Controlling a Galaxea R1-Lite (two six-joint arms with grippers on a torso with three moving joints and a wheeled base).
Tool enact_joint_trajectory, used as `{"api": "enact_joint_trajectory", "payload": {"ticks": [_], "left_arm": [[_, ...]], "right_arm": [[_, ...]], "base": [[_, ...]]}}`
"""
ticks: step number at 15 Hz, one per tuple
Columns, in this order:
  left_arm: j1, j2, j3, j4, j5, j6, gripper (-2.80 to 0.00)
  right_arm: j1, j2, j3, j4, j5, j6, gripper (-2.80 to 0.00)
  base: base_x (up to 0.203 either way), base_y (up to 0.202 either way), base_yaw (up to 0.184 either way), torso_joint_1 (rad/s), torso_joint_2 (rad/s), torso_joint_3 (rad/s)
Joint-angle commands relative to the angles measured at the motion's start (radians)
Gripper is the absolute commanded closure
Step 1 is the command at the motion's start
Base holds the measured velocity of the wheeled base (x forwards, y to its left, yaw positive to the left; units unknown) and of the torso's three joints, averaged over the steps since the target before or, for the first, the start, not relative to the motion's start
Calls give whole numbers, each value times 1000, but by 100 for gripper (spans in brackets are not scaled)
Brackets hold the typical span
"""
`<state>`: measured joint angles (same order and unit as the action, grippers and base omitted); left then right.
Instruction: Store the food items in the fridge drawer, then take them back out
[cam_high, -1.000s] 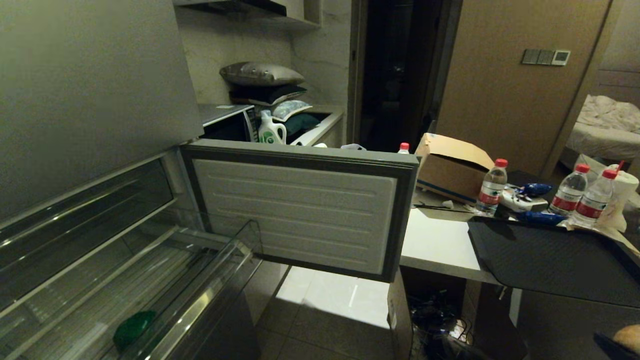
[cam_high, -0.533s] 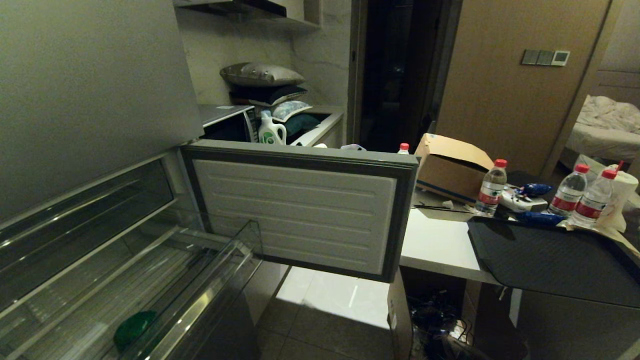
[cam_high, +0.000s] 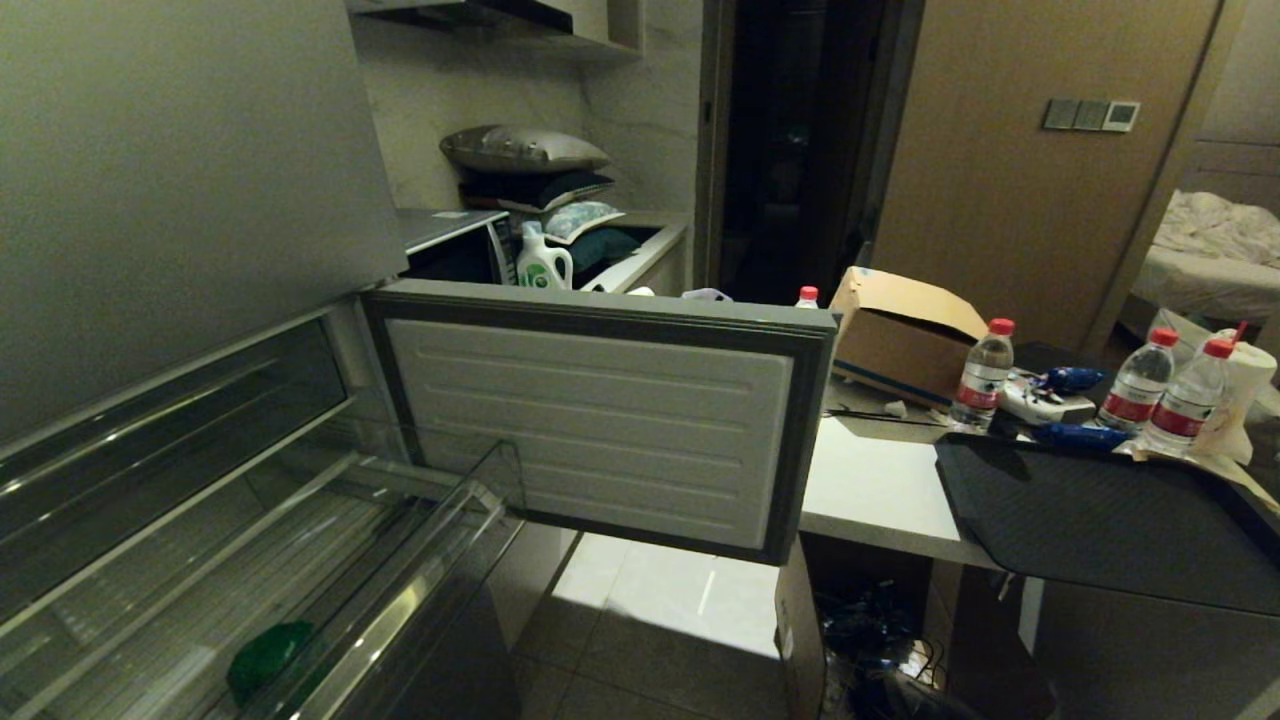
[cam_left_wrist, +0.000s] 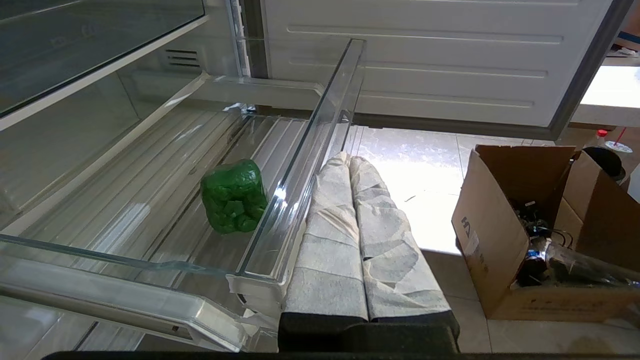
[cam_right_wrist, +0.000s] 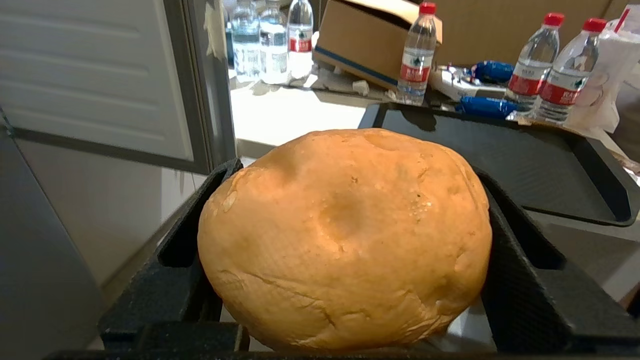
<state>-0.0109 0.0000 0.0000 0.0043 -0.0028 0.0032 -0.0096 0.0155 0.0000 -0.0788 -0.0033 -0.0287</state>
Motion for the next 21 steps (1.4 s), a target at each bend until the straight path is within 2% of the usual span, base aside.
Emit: {"api": "enact_joint_trajectory", "payload": {"ticks": [1,8,21], "left_arm": [[0,2,0,0,0,0,0],[0,2,0,0,0,0,0],[0,2,0,0,0,0,0]], "right_arm": [[2,-17,31,-1,-1,1,0],[2,-17,31,-1,0,1,0],[0,-17,31,-1,-1,3,0]], "base": [[0,0,0,0,0,0],[-1,-1,13,1,0,0],[0,-9,174,4,1,2]]}}
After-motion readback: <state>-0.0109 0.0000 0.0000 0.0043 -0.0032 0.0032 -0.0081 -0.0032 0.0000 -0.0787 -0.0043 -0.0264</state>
